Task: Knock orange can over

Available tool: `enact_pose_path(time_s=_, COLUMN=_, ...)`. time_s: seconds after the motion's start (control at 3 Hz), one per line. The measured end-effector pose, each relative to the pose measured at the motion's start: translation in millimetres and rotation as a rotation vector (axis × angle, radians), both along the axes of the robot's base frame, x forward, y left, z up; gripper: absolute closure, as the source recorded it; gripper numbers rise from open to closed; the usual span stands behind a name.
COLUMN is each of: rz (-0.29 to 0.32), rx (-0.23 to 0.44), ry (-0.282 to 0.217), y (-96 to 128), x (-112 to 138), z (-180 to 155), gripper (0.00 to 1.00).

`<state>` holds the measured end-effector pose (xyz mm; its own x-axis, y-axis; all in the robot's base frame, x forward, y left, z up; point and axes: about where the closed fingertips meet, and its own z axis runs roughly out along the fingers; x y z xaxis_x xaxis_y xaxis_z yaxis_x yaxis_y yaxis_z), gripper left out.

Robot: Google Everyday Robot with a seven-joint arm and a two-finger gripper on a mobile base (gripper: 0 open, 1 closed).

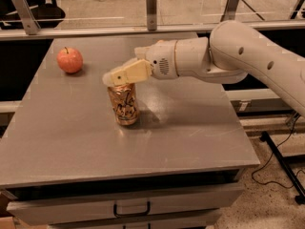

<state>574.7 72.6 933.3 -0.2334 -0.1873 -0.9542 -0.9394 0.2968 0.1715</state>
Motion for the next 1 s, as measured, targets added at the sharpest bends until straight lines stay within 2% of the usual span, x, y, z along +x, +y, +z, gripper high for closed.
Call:
enact_pose_path(time_s=0.33, rz=-0.037, rx=0.009, ry=0.074, y=31, x=-1, z=4, gripper=0.00)
enact_pose_path(time_s=0.67, rz=-0.057, rx=0.001, ry=0.118, y=42, x=-3, z=-1, gripper=0.00)
enact_pose_path(time_s=1.0, rz=-0.067, rx=-0.006, ry=0.120, y=28, x=1, z=6, gripper=0.00)
